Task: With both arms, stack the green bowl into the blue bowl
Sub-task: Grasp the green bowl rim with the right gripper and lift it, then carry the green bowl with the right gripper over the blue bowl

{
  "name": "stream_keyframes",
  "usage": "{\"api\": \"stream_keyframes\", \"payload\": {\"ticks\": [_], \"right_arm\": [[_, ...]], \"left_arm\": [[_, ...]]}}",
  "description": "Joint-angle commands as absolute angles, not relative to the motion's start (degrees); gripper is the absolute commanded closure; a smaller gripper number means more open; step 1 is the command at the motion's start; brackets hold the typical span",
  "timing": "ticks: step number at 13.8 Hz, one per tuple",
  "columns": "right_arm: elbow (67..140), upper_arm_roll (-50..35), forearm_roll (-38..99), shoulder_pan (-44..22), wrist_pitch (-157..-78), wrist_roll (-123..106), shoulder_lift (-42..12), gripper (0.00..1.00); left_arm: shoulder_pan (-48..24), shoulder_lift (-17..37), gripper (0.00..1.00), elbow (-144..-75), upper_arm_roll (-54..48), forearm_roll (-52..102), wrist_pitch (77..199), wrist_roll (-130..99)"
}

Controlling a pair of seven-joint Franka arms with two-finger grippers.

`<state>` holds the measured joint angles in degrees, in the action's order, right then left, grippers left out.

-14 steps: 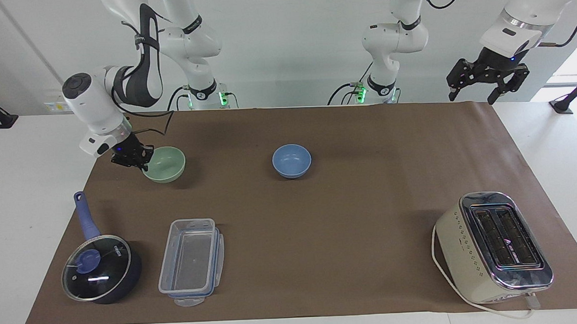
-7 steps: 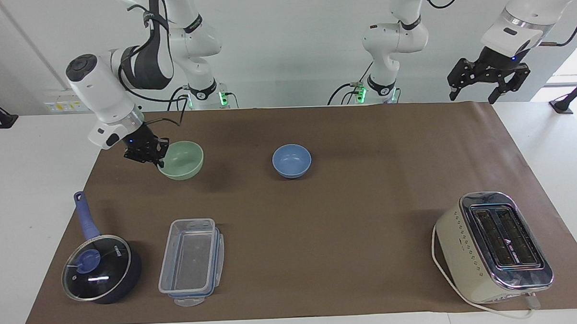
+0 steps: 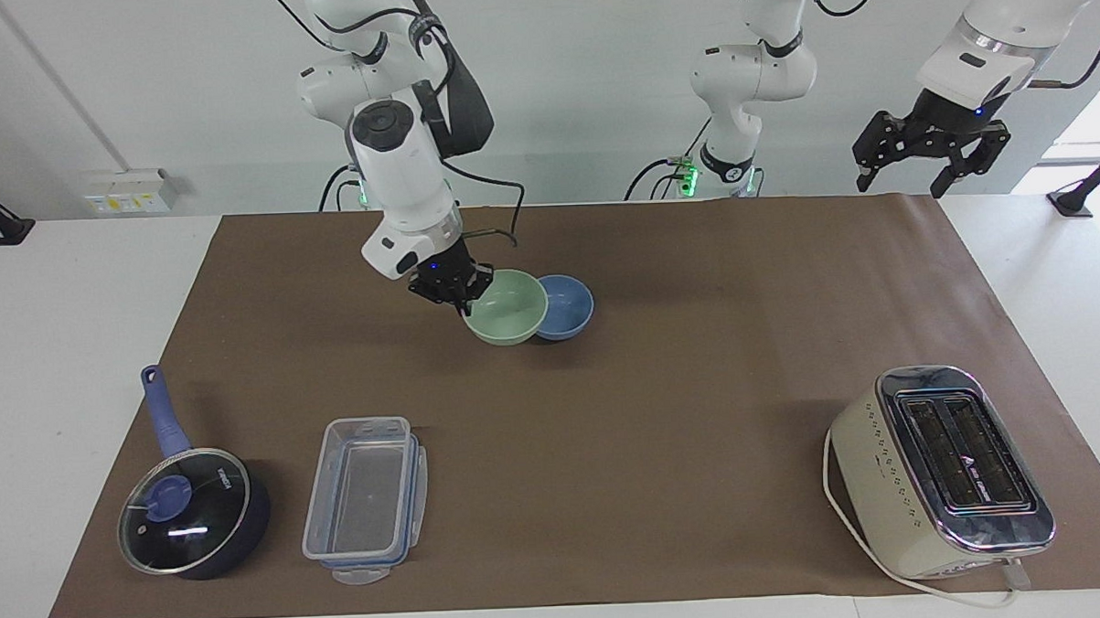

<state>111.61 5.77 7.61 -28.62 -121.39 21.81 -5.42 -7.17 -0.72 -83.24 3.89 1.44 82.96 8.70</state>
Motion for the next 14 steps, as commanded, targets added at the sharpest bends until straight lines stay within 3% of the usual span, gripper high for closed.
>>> {"api": "stream_keyframes", "payload": {"ticks": [1, 9, 14], "right_arm": [[110.5, 6.1, 8.2, -32.8, -123.2, 26.9, -7.7, 1.0], [121.6, 5.9, 8.2, -36.0, -125.6, 28.0, -2.0, 1.0], [123.1, 5.8, 8.2, -37.4, -128.7, 28.4, -2.7, 1.0]], "left_arm": [[-6.3, -1.1, 0.0, -83.0, 3.2, 0.6, 81.8, 9.1], [-6.3, -1.1, 0.0, -83.0, 3.2, 0.6, 81.8, 9.1], [-6.3, -1.1, 0.0, -83.0, 3.2, 0.6, 81.8, 9.1]]}}
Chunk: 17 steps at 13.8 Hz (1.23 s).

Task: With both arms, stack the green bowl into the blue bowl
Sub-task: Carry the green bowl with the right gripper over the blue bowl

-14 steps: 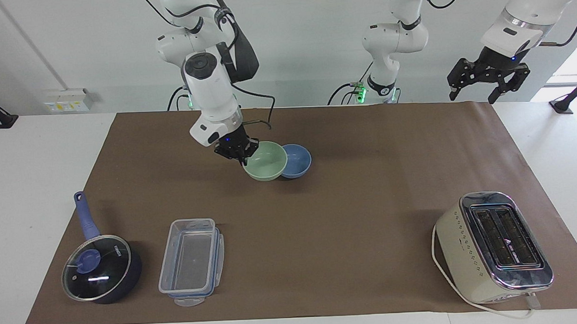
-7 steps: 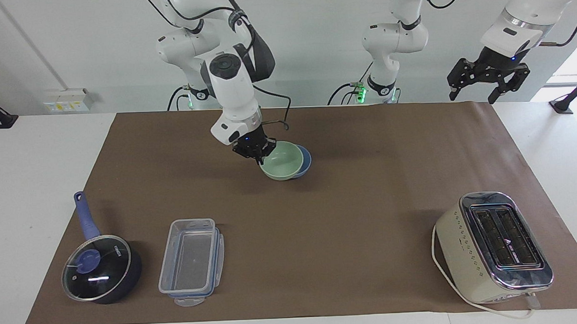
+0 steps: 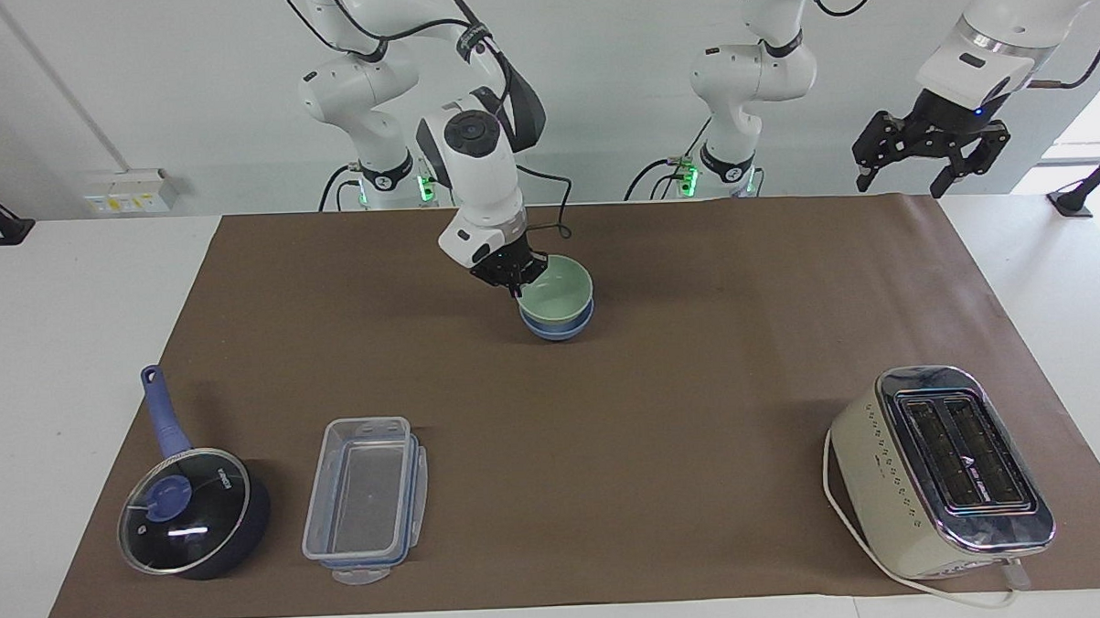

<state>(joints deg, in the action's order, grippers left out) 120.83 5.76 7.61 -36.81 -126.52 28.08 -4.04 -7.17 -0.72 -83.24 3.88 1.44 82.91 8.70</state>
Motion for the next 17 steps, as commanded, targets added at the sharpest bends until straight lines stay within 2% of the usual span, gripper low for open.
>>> {"api": "stream_keyframes", "payload": {"ticks": [1, 17], "right_arm": [[123.1, 5.8, 8.2, -37.5, -130.0, 28.4, -3.1, 1.0], [125.2, 5.8, 8.2, -37.6, -134.6, 27.2, -4.6, 1.0]], "left_arm": [[-6.3, -1.1, 0.0, -83.0, 3.2, 0.6, 81.8, 9.1], [-6.3, -1.1, 0.0, -83.0, 3.2, 0.6, 81.8, 9.1]]}}
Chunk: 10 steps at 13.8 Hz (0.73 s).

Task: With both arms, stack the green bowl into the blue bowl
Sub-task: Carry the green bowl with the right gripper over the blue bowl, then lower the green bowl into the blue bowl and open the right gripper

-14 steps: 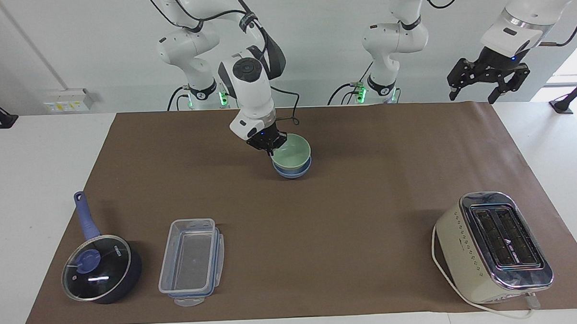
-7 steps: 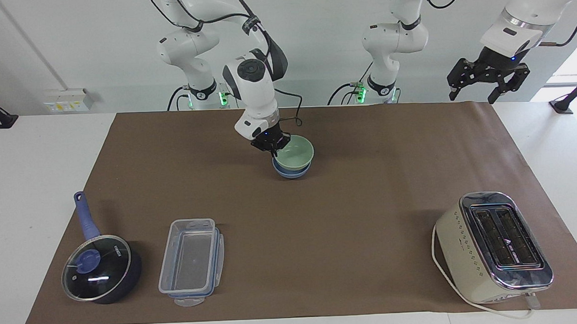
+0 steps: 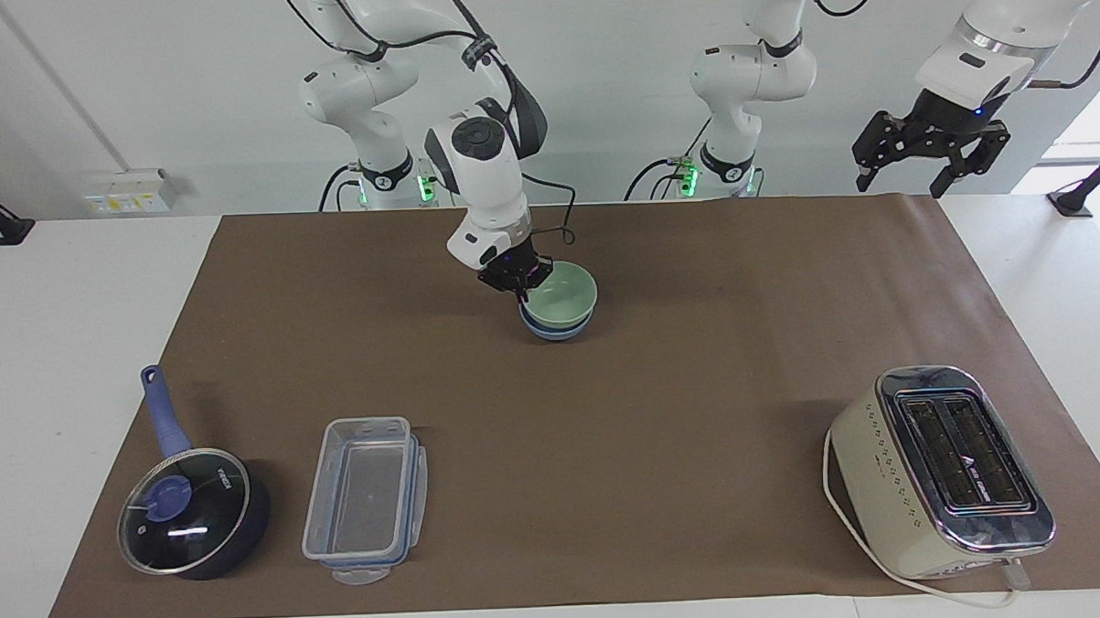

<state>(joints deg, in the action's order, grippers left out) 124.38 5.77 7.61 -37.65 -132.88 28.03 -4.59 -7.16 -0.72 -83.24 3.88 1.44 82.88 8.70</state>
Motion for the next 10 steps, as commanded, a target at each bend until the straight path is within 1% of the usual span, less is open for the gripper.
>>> {"api": "stream_keyframes", "payload": {"ticks": [1, 10], "right_arm": [[125.2, 5.8, 8.2, -37.6, -134.7, 27.2, -4.7, 1.0], [125.2, 5.8, 8.2, -37.5, -136.1, 26.6, -5.5, 1.0]], "left_arm": [[-6.3, -1.1, 0.0, -83.0, 3.2, 0.6, 81.8, 9.1], [-6.3, -1.1, 0.0, -83.0, 3.2, 0.6, 81.8, 9.1]]}}
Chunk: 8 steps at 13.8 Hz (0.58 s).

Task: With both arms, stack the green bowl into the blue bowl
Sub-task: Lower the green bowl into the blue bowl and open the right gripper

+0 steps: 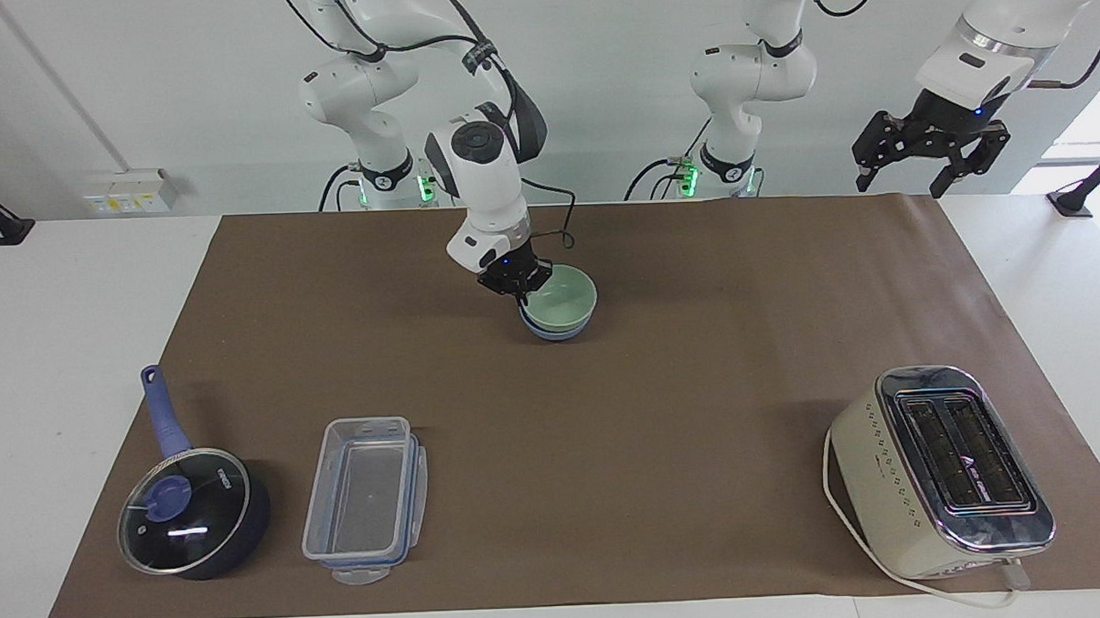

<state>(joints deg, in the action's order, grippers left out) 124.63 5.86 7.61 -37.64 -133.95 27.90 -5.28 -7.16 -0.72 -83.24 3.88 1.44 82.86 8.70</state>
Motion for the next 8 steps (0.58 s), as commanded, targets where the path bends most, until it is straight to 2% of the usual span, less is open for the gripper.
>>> {"api": "stream_keyframes", "payload": {"ticks": [1, 2, 4, 7, 8], "right_arm": [[125.2, 5.8, 8.2, -37.5, -136.1, 26.5, -5.5, 1.0], [125.2, 5.8, 8.2, -37.5, -136.1, 26.5, -5.5, 0.98], [125.2, 5.8, 8.2, -37.4, -135.9, 26.4, -5.5, 0.74], [125.2, 5.8, 8.2, -37.4, -135.8, 26.5, -5.5, 0.47], [124.9, 5.9, 8.2, -37.4, -135.7, 26.5, -5.8, 0.3]], "left_arm": [[-6.3, -1.1, 0.0, -83.0, 3.2, 0.6, 81.8, 9.1], [-6.3, -1.1, 0.0, -83.0, 3.2, 0.6, 81.8, 9.1], [-6.3, -1.1, 0.0, -83.0, 3.2, 0.6, 81.8, 9.1], [-6.3, -1.1, 0.0, -83.0, 3.2, 0.6, 81.8, 9.1], [-6.3, -1.1, 0.0, -83.0, 3.2, 0.6, 81.8, 9.1]]}}
